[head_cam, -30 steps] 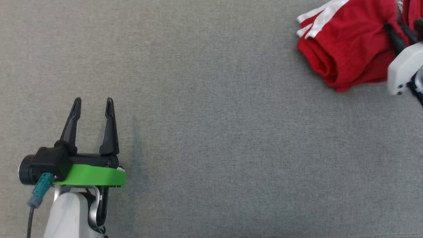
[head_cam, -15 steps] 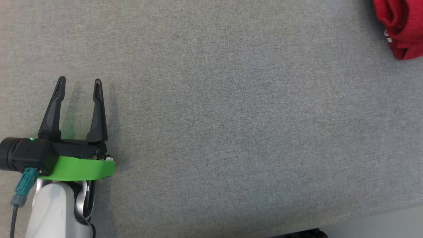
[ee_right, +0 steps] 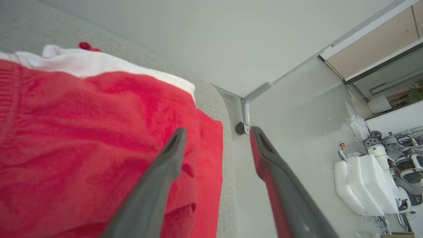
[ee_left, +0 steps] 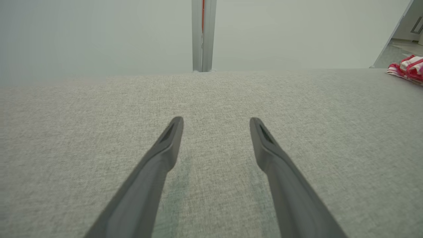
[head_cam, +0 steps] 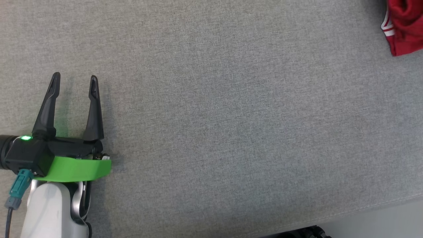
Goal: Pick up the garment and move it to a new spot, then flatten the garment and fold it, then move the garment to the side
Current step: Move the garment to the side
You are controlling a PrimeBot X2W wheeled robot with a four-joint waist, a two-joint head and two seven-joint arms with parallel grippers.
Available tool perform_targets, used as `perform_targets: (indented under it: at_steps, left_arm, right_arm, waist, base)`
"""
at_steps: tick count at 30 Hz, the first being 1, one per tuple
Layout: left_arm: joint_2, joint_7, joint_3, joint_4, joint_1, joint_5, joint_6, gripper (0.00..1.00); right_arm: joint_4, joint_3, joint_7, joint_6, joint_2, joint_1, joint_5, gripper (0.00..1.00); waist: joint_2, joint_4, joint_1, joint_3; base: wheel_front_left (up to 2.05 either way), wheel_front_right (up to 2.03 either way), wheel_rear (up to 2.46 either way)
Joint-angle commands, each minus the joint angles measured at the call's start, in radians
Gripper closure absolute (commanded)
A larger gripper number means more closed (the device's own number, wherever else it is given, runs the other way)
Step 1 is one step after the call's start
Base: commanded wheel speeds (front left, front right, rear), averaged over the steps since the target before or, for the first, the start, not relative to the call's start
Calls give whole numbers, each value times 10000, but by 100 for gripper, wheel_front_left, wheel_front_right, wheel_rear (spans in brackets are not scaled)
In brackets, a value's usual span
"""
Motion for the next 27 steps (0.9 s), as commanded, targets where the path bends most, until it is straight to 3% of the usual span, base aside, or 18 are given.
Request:
perform_targets:
  at_steps: [1,12,20,27]
  left_arm:
    - [47,6,39,-3,40,34,39,0]
    - [-220,6,278,608,523,-206,77,0]
    - [-467,5,562,965,1178,-289,89,0]
    - [-665,6,767,1203,1748,-332,58,0]
  right_arm:
    - [172,-56,-243,-25,125,-143,-171,0]
    - [190,-501,-1876,-25,1646,222,-145,0]
    - [-1229,-683,-2194,-25,2866,1765,-301,0]
    - [-2680,-1626,-2198,-23,3726,3939,-494,0]
  waist:
    - [-1,20,-1,-84]
    - [-1,93,-1,-1439]
    - [-1,349,-1,-2872]
    - [-1,689,-1,-3786]
  base:
    - [0,0,0]
    - [0,0,0]
    - [0,0,0]
    - [0,0,0]
